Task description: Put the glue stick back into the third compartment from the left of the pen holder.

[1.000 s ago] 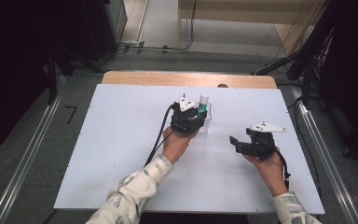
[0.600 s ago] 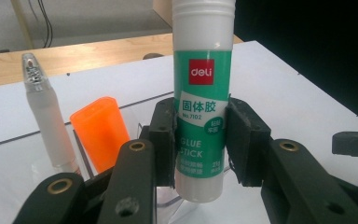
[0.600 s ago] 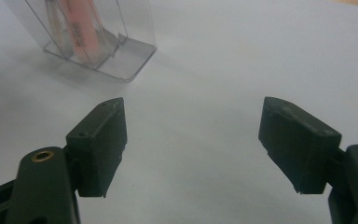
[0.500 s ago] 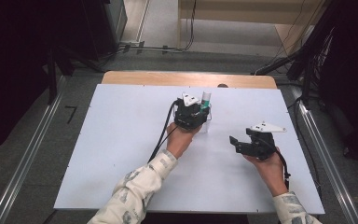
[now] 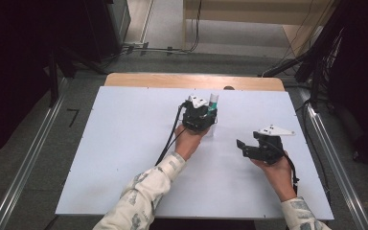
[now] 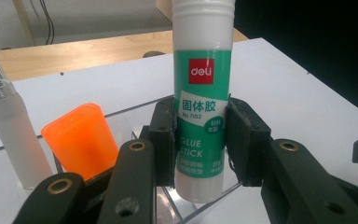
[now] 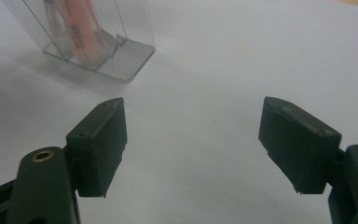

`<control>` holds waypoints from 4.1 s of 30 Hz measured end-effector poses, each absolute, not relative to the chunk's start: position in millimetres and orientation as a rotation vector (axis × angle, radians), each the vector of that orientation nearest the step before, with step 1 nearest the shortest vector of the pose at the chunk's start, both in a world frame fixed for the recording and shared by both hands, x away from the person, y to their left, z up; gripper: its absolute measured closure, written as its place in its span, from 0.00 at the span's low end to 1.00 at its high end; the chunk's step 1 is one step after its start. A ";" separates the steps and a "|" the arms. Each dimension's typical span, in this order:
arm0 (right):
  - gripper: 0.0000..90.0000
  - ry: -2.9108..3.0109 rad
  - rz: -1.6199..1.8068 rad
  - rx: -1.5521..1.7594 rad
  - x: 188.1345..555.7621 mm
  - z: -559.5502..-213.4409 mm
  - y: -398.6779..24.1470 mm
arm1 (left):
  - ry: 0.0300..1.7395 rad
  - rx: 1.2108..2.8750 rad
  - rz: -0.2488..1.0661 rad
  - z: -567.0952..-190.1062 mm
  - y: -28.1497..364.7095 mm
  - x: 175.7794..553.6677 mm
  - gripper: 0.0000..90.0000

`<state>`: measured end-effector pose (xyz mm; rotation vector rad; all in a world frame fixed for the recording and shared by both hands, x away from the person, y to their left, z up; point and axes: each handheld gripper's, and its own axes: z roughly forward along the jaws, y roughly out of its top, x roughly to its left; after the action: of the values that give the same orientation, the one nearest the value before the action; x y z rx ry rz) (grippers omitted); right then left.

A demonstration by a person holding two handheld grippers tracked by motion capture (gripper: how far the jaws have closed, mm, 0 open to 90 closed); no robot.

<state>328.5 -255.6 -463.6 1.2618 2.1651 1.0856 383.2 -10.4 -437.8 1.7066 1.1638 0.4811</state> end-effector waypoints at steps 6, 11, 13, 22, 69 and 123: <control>0.24 2.166 1.084 1.262 328.6 -463.8 -255.7 | 1.163 1.706 0.488 -441.3 -12.3 385.0 0.73; 0.24 2.165 1.085 1.266 328.6 -463.7 -256.0 | 1.160 1.722 0.489 -443.7 -14.8 384.3 0.73; 0.24 2.165 1.084 1.264 328.8 -464.0 -256.2 | 1.156 1.721 0.497 -443.6 -15.2 383.3 0.73; 0.24 2.166 1.082 1.262 328.6 -464.2 -255.6 | 1.171 1.744 0.513 -449.3 -13.6 379.8 0.72; 0.24 2.170 1.054 1.267 328.9 -467.0 -253.0 | 1.125 1.714 0.516 -436.7 45.0 315.8 0.26; 0.24 2.129 0.996 1.331 314.2 -472.4 -285.6 | 1.347 1.679 0.572 -480.2 146.5 283.6 0.25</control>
<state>314.2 -285.6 -472.4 1.3311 2.1292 0.9958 283.6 146.5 -480.2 1.6786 1.3469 0.5721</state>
